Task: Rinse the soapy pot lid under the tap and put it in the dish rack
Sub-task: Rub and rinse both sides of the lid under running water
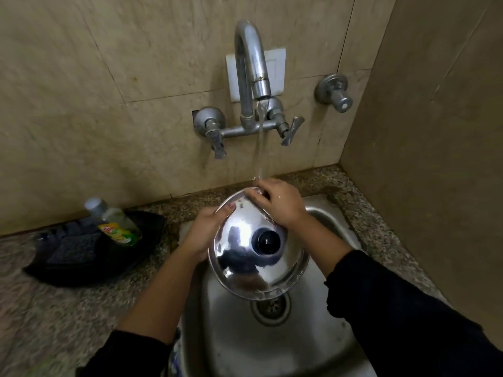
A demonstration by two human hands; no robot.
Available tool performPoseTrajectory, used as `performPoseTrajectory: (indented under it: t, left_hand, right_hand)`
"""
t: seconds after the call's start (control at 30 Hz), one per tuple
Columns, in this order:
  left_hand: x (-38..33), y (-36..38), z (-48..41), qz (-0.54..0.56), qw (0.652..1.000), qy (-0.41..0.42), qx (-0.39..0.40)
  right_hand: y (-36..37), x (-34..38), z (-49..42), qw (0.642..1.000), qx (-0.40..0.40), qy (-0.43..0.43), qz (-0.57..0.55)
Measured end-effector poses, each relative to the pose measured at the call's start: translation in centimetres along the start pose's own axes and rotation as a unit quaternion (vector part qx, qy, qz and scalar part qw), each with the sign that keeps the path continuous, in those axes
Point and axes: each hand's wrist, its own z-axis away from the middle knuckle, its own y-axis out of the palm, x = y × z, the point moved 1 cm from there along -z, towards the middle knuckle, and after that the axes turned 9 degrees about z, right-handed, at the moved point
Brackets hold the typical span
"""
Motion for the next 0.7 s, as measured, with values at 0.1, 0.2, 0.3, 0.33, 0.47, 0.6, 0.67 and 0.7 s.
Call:
performPoseTrajectory:
  t: [0.1, 0.2, 0.3, 0.33, 0.47, 0.6, 0.67, 0.7]
  left_hand:
    - [1.2, -0.3, 0.0, 0.094, 0.994, -0.006, -0.056]
    - [2.0, -0.4, -0.1, 0.130, 0.984, -0.009, -0.121]
    - [2.3, -0.9, 0.0, 0.129, 0.982, -0.030, -0.133]
    - [2.3, -0.8, 0.1, 0.120, 0.985, -0.035, -0.121]
    - [1.9, 0.3, 0.5, 0.090, 0.991, -0.030, -0.097]
    - [2.0, 0.2, 0.2, 0.125, 0.987, 0.002, -0.097]
    - [2.3, 0.1, 0.0, 0.148, 0.979, -0.003, -0.139]
    - [2.5, 0.1, -0.2, 0.158, 0.974, -0.010, -0.165]
  right_hand:
    - [1.8, -1.7, 2.7, 0.994, -0.045, 0.104, -0.005]
    - [3.0, -1.4, 6.4, 0.999, -0.007, -0.004, 0.051]
    - [2.7, -1.9, 7.7, 0.993, 0.059, -0.094, 0.046]
    - [2.4, -2.3, 7.1, 0.990, 0.076, -0.106, 0.058]
    - [0.8, -2.5, 3.2, 0.978, 0.122, -0.149, 0.077]
    - [0.8, -2.5, 2.9, 0.986, 0.090, -0.124, 0.064]
    - [1.6, -2.3, 4.7, 0.997, 0.045, -0.057, 0.036]
    - [2.2, -2.0, 6.1, 0.998, 0.037, -0.029, 0.033]
